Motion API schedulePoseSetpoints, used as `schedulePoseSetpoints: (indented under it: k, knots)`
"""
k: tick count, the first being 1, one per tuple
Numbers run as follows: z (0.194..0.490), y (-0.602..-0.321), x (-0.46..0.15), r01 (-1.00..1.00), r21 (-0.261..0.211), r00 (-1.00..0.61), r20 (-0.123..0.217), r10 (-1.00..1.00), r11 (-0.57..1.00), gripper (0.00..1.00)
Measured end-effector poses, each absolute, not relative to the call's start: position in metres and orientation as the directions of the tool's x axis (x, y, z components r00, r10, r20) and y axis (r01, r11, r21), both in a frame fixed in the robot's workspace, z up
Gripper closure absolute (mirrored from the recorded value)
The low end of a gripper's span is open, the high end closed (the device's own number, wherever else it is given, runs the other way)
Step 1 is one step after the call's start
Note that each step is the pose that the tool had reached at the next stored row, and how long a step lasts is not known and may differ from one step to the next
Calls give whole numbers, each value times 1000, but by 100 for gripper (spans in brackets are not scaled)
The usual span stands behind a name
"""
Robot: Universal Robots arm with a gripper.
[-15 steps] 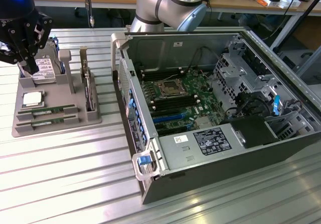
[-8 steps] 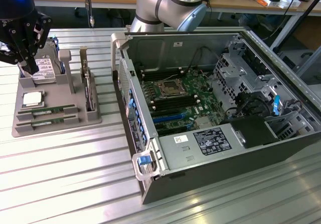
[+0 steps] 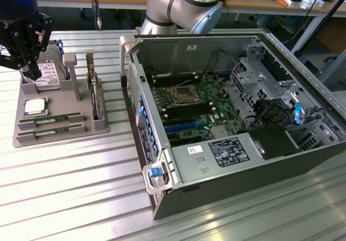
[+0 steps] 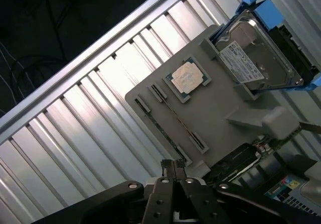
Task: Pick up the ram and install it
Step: 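Pick up the ram and move it above insertion slot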
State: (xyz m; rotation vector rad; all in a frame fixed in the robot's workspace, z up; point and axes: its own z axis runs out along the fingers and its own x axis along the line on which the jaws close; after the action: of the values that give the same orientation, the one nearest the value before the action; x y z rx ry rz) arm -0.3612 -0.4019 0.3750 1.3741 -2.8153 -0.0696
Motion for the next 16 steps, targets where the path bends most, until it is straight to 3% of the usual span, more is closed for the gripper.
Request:
schedulePoseSetpoints:
  k: [16]
  knots:
    - [375,-402,-361,-882,43,-470,-12,-883,469,90]
